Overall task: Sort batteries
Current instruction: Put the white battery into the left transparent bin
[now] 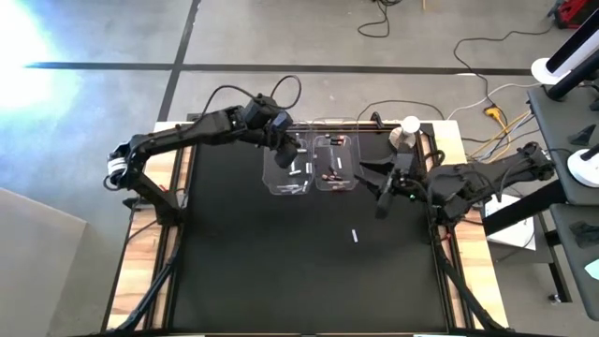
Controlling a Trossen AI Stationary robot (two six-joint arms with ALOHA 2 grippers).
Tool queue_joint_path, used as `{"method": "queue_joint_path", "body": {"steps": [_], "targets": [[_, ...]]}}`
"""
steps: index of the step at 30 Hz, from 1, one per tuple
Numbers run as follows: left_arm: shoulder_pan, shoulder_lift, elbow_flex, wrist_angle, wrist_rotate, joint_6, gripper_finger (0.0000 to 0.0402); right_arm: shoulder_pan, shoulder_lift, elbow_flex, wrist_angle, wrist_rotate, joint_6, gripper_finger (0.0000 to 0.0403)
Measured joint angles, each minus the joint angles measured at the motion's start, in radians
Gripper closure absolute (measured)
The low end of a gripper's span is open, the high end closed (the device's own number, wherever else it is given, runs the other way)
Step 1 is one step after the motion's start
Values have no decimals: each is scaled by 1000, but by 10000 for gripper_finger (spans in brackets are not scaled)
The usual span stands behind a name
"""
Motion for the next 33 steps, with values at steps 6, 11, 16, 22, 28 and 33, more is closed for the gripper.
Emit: {"method": "queue_joint_path", "body": {"steps": [6, 11, 16, 22, 28, 33], "targets": [[46, 19, 0, -7, 20, 8, 389, 0, 60, -1, -21, -1, 42, 253], [87, 105, 0, -57, 96, 2, 389, -1, 92, -1, -14, 0, 42, 270], [86, 250, 22, -154, 95, -6, 389, -2, 97, -1, -6, 0, 61, 286], [86, 429, 154, -386, 6, 94, 389, 1, 90, -1, -7, -29, 116, 303], [86, 537, 266, -451, -37, 113, 389, 1, 91, -1, -13, -90, 165, 318], [86, 608, 340, -492, -44, 168, 389, 1, 91, -1, -16, -128, 181, 331]]}}
